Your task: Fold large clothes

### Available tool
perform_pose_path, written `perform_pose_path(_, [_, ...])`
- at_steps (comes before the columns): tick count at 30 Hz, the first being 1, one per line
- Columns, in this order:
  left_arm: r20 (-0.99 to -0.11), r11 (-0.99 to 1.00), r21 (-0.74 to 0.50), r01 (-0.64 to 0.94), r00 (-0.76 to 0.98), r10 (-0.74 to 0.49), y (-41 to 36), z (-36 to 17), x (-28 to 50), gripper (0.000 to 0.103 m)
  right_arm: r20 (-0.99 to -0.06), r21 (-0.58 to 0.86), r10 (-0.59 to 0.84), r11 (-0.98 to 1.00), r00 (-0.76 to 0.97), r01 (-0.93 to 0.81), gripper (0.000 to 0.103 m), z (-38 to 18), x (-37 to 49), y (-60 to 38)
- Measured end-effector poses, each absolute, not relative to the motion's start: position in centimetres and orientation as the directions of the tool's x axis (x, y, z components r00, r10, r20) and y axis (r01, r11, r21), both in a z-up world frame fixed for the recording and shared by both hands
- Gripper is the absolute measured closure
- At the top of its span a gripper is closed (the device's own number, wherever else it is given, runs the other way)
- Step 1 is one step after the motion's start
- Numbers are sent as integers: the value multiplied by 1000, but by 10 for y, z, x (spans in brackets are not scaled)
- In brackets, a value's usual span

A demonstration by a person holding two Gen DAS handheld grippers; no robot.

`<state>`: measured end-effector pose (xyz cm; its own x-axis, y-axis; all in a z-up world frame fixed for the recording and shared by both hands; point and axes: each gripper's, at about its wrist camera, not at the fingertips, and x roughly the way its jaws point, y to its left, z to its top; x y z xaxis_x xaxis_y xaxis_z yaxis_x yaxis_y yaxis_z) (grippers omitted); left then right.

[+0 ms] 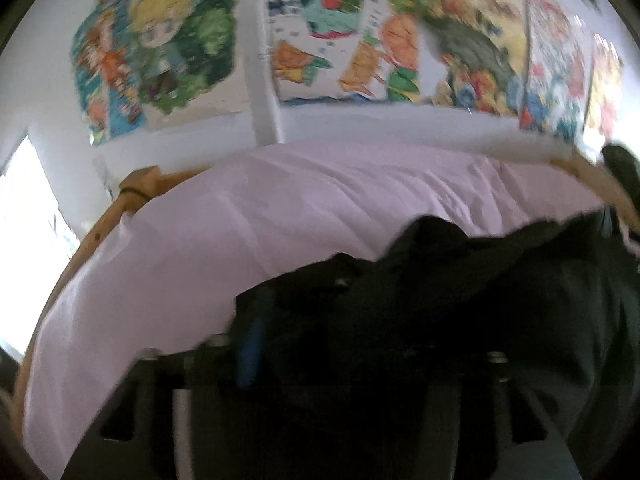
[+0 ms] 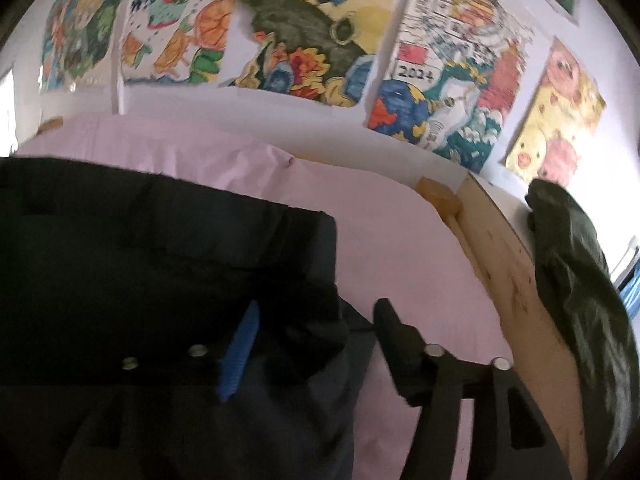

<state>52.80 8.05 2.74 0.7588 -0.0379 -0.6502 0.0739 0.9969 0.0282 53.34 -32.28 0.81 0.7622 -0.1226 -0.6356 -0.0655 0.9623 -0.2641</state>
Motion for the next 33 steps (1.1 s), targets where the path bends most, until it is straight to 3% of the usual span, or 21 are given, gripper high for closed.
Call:
perform_pose_path(2, [-635, 997, -39, 72, 768, -81, 92, 31, 525, 41, -623, -243, -116, 969, 774, -51, 27, 12, 529, -328])
perform_pose_path(4, [-615, 990, -121, 68, 778, -129, 104, 35, 518, 37, -598, -229, -108, 973, 794, -40, 26, 19, 522, -329])
perform_pose_path(8, [-564, 982, -185, 45, 813, -144, 115, 48, 500, 27, -550, -192, -72, 980, 832, -42, 12, 38, 502, -328])
perform_pose_path(17, [-542, 971, -229, 61, 821, -180, 115, 84, 499, 27, -539, -138, 93, 971, 837, -196, 11, 44, 476, -298])
perform_pose_path(21, [-527, 988, -127, 87, 838, -142, 107, 97, 490, 27, -547, -164, 122, 955, 828, -249, 10, 34, 471, -280])
perform_pose_path(24, [-526, 985, -144, 98, 835, -160, 106, 101, 488, 27, -560, -203, 101, 946, 822, -254, 9, 24, 472, -271])
perform_pose_path(28, [-583, 944, -312, 105, 764, -277, 122, 97, 506, 27, -600, -163, 103, 955, 793, -248, 7, 15, 478, -275])
perform_pose_path(31, [-544, 868, -486, 99, 744, -389, 147, 98, 515, 27, -615, -144, 98, 962, 782, -233, 6, 14, 479, -281])
perform_pose_path(33, [-527, 855, -513, 70, 761, -378, 161, 106, 516, 26, -616, -146, 89, 963, 783, -224, 6, 13, 478, -284])
